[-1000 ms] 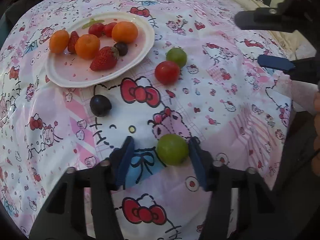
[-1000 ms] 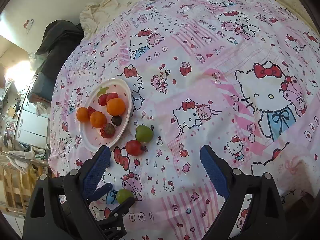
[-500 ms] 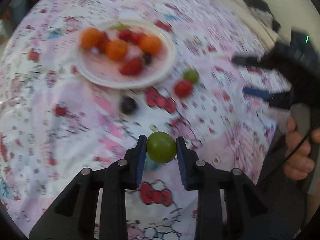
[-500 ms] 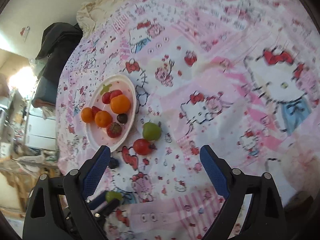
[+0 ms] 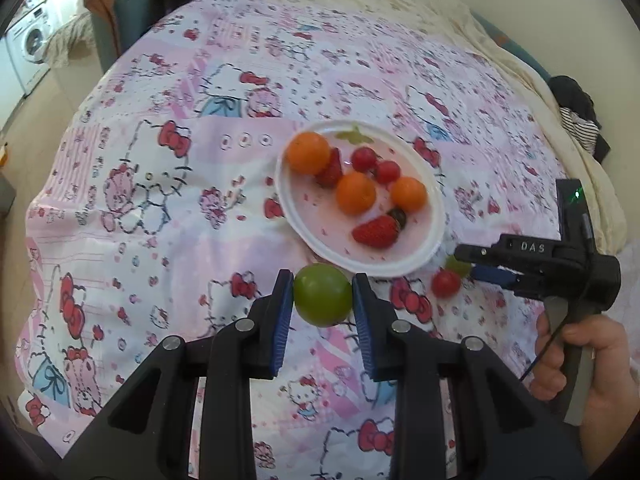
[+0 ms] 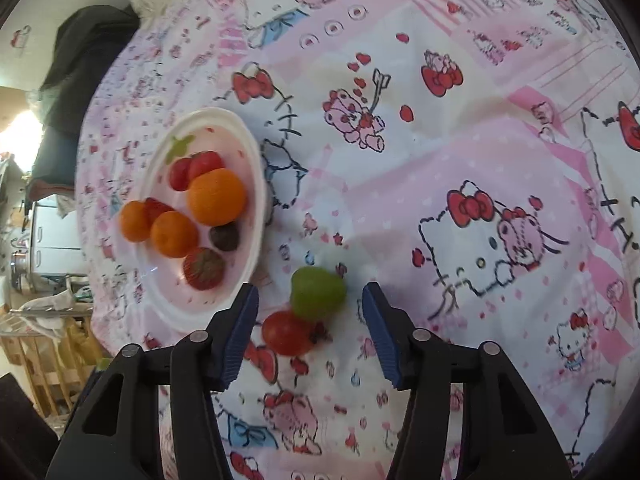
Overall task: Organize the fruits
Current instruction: 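Grasp a green tomato with the left tool while the right tool grasps another green tomato, then carry the green tomato onto the plate with the left tool while the right releases its tomato there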
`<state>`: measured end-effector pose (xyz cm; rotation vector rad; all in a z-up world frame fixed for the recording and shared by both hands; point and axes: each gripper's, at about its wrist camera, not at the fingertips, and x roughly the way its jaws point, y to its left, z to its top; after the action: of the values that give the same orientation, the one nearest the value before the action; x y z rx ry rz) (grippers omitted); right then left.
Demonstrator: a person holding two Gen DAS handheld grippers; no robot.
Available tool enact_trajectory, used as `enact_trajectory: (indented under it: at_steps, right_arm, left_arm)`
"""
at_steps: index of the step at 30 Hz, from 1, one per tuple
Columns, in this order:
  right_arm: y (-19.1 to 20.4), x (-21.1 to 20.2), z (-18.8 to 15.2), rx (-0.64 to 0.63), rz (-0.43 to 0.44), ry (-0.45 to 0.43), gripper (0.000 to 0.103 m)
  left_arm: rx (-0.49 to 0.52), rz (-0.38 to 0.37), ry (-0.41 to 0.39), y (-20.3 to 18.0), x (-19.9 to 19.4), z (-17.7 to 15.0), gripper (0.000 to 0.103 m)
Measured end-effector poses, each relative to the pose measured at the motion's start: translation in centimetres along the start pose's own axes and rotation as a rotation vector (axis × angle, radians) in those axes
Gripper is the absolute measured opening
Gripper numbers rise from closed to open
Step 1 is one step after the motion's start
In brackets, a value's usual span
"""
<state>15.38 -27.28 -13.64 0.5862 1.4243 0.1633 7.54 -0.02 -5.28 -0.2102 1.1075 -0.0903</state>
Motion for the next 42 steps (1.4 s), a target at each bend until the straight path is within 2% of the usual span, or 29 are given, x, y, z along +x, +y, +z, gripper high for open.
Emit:
enact_trajectory:
  at_steps: [6,9,12,17,22,25,29,33,36,39,42]
  right_arm:
    - [0.3,1.1,0.3,-0.016,-0.023,0.005,0.051]
    - [0.2,1.3,0.1,-0.032,-0.049,-0.001,0.045]
    - [0.4,1.3,0.0,-0.061,-0.074,-0.012,0.034]
    - [0.0,0.5,-0.3,-0.051,-0.036,-0.024,0.03]
    - [-0.6,-1.9,-0.3,-0.012,0.049,-0.081,0.03]
    - [0.0,-4.0,-0.2,-0.02,0.111,-0.131,0.03]
    - [2.8,-7.5,0.3,-0.105,0.155,-0.225,0.03]
    - [5.8,-8.2,1.9,-0.191,0.19,-0.243,0.03]
    - [6.8,-6.9,3.1,-0.214,0.187,-0.226,0.03]
    - [7.2,-4.8,4.6,-0.208,0.185,-0.181,0.03]
    - [7.5,-3.0,5.6,-0.217,0.164,-0.172,0.03]
  left_arm:
    - [-0.009,0.003,0.005,0.1,0.3,0.1,0.026]
    - [-0.012,-0.003,0.012,-0.1,0.4,0.0,0.026]
    - [-0.007,0.002,0.009,-0.2,0.5,0.0,0.026]
    - [-0.027,0.009,0.002,0.2,0.3,0.0,0.026]
    - [-0.034,0.012,-0.015,0.7,-0.5,0.6,0.026]
    - [-0.037,0.002,-0.066,0.8,-1.9,1.8,0.026]
    - [0.039,0.013,-0.168,-0.2,-3.6,4.8,0.026]
    - [0.101,0.008,-0.158,-1.1,-2.0,7.4,0.026]
    - [0.154,0.046,-0.173,-1.7,-0.5,7.9,0.026]
    - [0.19,0.033,-0.138,-1.9,1.7,8.3,0.026]
    - [0.189,0.029,-0.091,-1.8,4.0,8.1,0.026]
